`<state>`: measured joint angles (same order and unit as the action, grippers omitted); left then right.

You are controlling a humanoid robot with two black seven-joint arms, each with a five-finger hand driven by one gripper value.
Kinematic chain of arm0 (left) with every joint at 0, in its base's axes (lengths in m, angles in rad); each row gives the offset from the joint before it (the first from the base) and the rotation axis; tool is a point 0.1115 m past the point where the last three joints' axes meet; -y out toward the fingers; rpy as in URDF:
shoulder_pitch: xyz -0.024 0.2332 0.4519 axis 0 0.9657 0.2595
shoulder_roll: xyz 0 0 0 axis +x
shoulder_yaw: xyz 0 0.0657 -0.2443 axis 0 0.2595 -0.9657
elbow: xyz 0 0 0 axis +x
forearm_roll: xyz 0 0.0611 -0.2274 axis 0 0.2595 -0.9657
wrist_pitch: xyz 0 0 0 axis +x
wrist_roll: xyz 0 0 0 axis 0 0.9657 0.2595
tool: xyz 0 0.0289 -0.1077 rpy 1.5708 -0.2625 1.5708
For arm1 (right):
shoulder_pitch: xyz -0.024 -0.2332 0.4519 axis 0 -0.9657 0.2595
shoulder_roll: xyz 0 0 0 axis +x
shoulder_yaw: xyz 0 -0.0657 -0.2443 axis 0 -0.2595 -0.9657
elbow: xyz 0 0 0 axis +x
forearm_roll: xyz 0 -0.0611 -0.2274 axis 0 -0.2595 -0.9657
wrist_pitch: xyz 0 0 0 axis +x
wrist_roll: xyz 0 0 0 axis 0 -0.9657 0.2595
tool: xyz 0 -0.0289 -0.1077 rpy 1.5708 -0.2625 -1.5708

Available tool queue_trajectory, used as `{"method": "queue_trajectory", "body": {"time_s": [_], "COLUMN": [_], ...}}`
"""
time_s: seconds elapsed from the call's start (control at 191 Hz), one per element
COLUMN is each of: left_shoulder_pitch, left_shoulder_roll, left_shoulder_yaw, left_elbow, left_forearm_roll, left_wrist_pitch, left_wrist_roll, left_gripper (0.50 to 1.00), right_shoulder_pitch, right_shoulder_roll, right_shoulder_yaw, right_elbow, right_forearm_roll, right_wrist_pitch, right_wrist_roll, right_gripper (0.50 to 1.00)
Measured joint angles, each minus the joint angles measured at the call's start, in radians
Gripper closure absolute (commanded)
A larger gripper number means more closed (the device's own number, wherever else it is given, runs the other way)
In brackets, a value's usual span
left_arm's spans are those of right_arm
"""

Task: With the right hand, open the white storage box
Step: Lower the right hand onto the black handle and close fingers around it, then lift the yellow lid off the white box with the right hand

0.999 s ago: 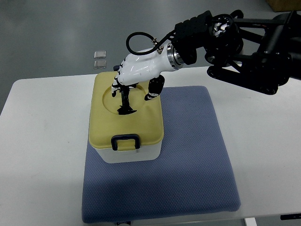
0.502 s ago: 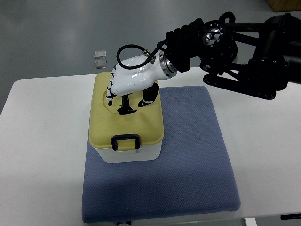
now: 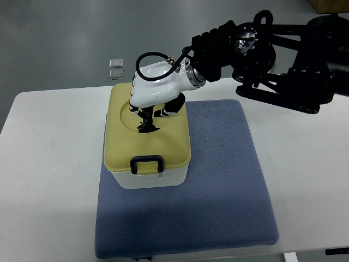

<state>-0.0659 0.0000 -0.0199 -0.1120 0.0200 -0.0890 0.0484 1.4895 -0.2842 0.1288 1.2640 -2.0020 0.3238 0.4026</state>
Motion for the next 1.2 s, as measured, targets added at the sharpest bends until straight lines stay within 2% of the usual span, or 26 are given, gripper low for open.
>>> {"method": "queue_trajectory", "body": {"time_s": [0.256, 0.701, 0.972, 1.202], "left_shoulder_pitch": [0.000, 0.000, 0.000, 0.000], "left_shoulder_roll": [0.000, 0.000, 0.000, 0.000], "left_shoulder_yaw": [0.000, 0.000, 0.000, 0.000], "left_elbow": [0.000, 0.000, 0.000, 0.000], "left_forearm_roll": [0.000, 0.000, 0.000, 0.000], "left_wrist_pitch": [0.000, 0.000, 0.000, 0.000], "left_wrist_roll": [0.000, 0.000, 0.000, 0.000], "left_gripper": [0.500, 0.500, 0.500, 0.500], "right_shoulder_pitch": [0.000, 0.024, 0.053, 0.070], "right_shoulder_roll": [0.002, -0.012, -0.050, -0.092], "right_shoulder_yaw": [0.001, 0.007, 0.017, 0.018], "right_elbow": [0.000, -0.002, -0.033, -0.119], "right_forearm_roll": [-0.021, -0.021, -0.007, 0.046], "right_wrist_pitch": [-0.014, -0.176, -0.174, -0.145], "right_wrist_roll": [-0.002, 0.000, -0.029, -0.081], "right_gripper": [1.000, 1.000, 1.000, 1.000]}}
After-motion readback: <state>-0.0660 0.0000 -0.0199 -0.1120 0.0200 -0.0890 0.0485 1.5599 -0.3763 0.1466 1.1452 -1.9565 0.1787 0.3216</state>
